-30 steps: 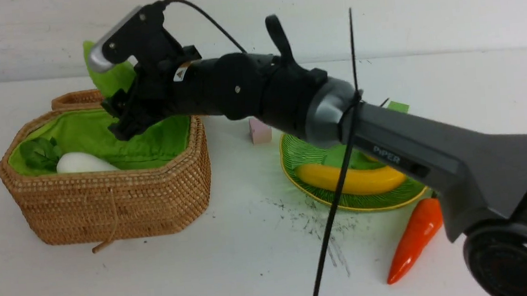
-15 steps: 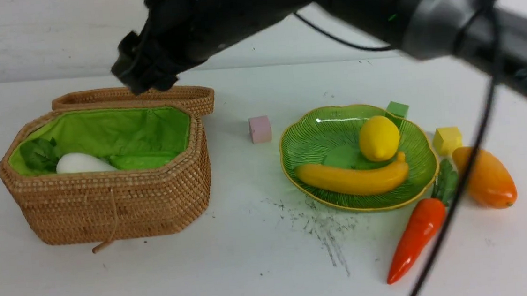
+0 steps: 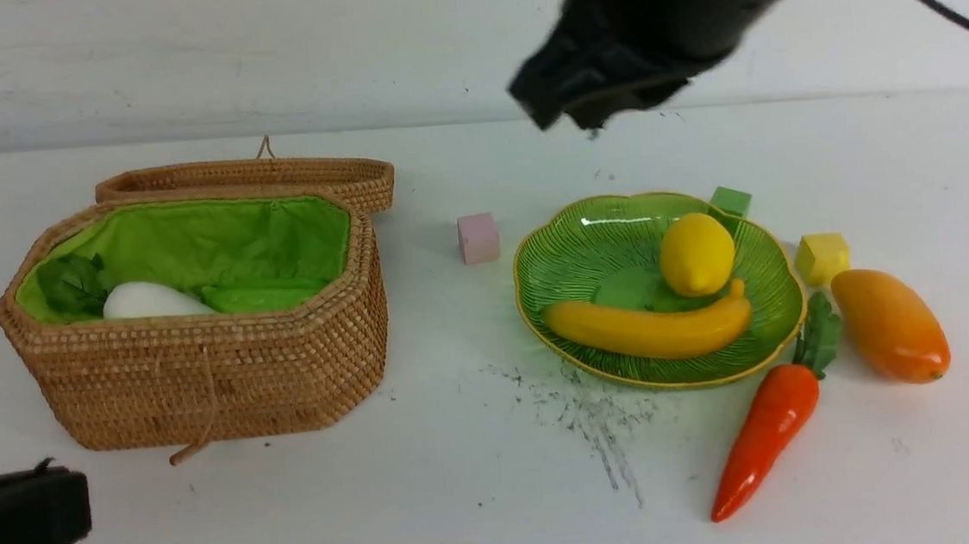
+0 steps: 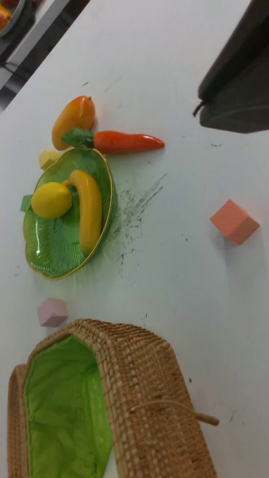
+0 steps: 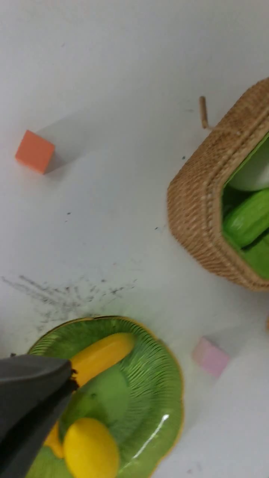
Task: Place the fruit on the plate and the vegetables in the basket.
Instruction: Use the right arm to grab a carrot and put it into the left basket
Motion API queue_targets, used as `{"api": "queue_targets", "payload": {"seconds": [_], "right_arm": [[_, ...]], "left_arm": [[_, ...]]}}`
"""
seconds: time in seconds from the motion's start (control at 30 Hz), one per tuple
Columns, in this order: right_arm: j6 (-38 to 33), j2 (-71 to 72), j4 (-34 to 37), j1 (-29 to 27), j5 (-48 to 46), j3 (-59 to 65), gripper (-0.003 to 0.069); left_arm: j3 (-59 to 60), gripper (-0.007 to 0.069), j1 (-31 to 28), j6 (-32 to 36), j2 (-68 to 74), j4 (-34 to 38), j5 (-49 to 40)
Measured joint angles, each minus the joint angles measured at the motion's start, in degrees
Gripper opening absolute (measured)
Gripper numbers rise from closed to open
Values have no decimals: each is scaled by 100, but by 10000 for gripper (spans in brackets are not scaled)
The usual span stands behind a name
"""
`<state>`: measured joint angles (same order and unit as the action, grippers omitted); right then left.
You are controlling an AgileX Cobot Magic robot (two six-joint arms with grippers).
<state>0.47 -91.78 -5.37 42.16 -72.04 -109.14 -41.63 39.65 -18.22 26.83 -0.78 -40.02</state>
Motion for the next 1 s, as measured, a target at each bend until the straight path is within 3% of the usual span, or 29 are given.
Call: {"api": "queue_targets", "payload": {"seconds": [0.3, 0.57, 0.73, 0.83, 1.0], "right_arm": [[1269, 1617, -231, -956, -3, 2911, -13], [2051, 1702, 348, -1932, 603, 4464, 48], [2173, 1504, 927, -2294, 1524, 4979, 183], [2270, 1014, 1137, -2436, 2234, 5073, 355], [2430, 137, 1225, -2472, 3196, 5073, 564]], "left_arm": [[0, -6, 0, 481, 0, 385, -11], [0, -6, 0, 634, 0, 416, -11], [0, -6, 0, 951, 0, 510, -11], [0, -6, 0, 1058, 0, 660, -11], [0, -6, 0, 1075, 0, 781, -11]]}}
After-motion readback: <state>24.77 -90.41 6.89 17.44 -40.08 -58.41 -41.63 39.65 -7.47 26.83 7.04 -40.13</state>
